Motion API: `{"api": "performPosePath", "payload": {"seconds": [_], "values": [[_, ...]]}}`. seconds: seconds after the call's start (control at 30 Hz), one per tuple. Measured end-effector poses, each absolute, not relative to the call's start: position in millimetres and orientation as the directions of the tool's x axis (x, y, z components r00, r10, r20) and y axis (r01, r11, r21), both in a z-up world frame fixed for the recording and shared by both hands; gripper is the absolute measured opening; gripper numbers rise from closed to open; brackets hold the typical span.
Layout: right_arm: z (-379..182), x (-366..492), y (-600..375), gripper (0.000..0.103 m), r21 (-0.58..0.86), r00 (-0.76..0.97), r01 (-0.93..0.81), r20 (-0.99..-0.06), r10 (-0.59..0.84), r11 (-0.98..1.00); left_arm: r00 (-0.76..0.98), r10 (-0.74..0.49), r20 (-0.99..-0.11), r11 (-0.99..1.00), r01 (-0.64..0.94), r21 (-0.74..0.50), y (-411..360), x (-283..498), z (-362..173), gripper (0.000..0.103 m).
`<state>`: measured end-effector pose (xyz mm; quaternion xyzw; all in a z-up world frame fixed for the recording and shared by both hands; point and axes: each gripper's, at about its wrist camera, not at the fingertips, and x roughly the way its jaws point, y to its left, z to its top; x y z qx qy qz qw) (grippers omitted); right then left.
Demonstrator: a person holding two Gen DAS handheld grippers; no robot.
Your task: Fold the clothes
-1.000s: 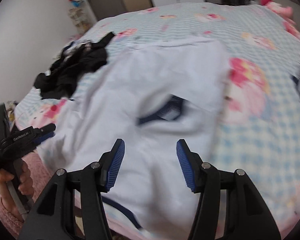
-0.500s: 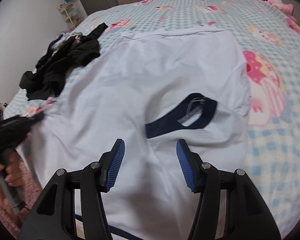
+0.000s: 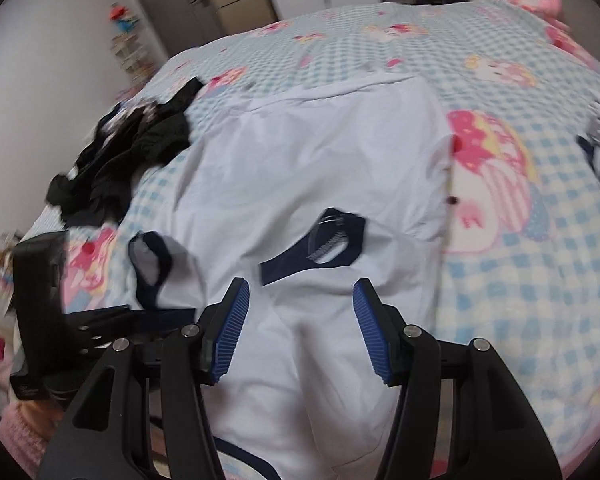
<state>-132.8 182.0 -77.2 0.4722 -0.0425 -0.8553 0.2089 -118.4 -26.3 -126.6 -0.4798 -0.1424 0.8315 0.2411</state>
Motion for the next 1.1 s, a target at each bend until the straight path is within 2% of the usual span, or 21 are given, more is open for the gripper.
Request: {"api": "performPosePath", "payload": {"seconds": [0.07,0.17,0.33,0.4,0.5,0.6,0.73,0.8,0.87,0.97,1.1], "values": [[-77.1,-132.3,170.8,0.056,0.293,-0.451,0.376,-0.771,-0.449,-0.879,-0.507,0.573,-0.644,-0.815,-0.264,-0.516,-48.2,-96.7,-101.1,0.049],[-80.5,-128.6,139.6,0.056,0.333,-0.388,0.477,-0.751,-0.535,-0.813,-0.584,0.514,-0.628,-0.836,-0.175,-0.521,-84.6,-83.1,-83.3,0.049],[-98.5,-119.3,75.1,0.056,0.330,-0.263,0.628,-0.763,-0.591,-0.705,-0.570,0.445,-0.691,-0.868,-0.086,-0.488,-115.8,-94.9,-107.0,0.041],[-115.1,-124.8,61.3,0.055,0.244,-0.301,0.607,-0.811,-0.502,-0.756,-0.538,0.448,-0.714,-0.873,-0.094,-0.478,-115.7,-95.2,-119.7,0.041],[-121.0,-140.2,82.2,0.054,0.178,-0.417,0.457,-0.822,-0.387,-0.872,-0.422,0.363,-0.831,-0.930,-0.112,-0.349,-97.4,-94.0,-149.5,0.039],[-104.4,-142.2,121.6,0.054,0.181,-0.531,0.315,-0.780,-0.331,-0.932,-0.454,0.361,-0.815,-0.930,-0.107,-0.353,-101.3,-92.0,-143.2,0.038],[-81.8,-125.9,143.4,0.054,0.216,-0.534,0.337,-0.758,-0.375,-0.916,-0.523,0.345,-0.779,-0.938,-0.216,-0.271,-82.5,-121.1,-107.3,0.036],[-75.7,-116.6,148.3,0.054,0.215,-0.520,0.360,-0.761,-0.387,-0.908,-0.509,0.323,-0.798,-0.943,-0.248,-0.223,-65.7,-146.5,-106.6,0.036],[-78.1,-110.9,159.5,0.055,0.183,-0.525,0.338,-0.778,-0.346,-0.923,-0.492,0.257,-0.832,-0.962,-0.209,-0.174,-57.2,-178.7,-119.7,0.036],[-85.4,-106.0,180.5,0.055,0.142,-0.525,0.295,-0.802,-0.284,-0.945,-0.425,0.253,-0.869,-0.967,-0.090,-0.238,-67.3,-208.4,-140.0,0.036],[-90.5,-96.0,211.9,0.055,0.117,-0.533,0.234,-0.815,-0.228,-0.965,-0.546,0.263,-0.796,-0.953,-0.016,-0.304,-87.5,-163.8,-110.8,0.044]]}}
